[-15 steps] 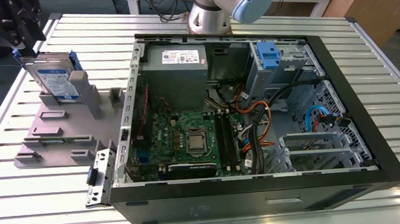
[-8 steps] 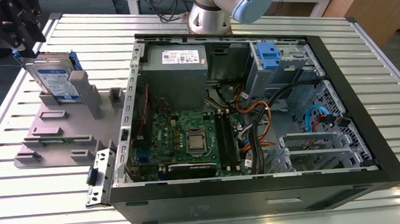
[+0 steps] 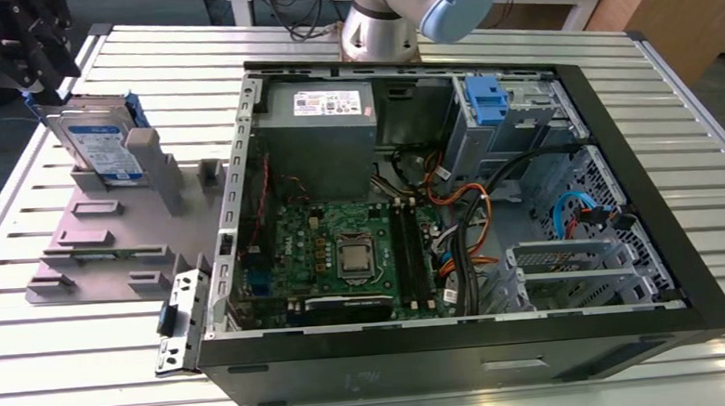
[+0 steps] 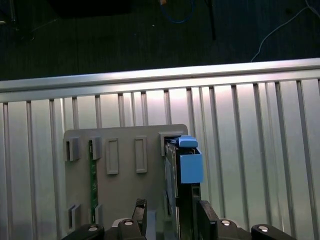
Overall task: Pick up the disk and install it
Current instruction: 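Pick up the disk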
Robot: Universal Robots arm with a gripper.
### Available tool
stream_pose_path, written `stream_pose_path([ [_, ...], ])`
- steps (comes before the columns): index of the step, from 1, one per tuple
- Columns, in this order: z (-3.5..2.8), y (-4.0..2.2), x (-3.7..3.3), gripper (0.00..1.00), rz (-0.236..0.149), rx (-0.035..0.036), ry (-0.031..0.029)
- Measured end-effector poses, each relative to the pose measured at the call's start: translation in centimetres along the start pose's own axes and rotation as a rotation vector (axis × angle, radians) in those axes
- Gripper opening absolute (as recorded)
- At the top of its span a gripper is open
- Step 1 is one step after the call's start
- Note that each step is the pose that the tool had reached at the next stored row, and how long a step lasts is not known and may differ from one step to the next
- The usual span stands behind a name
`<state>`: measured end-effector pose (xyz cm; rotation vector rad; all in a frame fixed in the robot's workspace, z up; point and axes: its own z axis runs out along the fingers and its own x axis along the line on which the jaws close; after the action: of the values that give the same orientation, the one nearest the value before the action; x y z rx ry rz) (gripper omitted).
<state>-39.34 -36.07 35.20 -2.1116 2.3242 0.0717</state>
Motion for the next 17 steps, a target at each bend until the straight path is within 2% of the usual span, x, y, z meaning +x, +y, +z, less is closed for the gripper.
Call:
stream_pose_path([
  [4, 0.12, 0.24, -0.07, 0.53, 0.0, 0.0001, 0.0],
  [17, 0.37, 0.45, -0.19, 0.53, -0.014, -0.0005, 0.0005],
])
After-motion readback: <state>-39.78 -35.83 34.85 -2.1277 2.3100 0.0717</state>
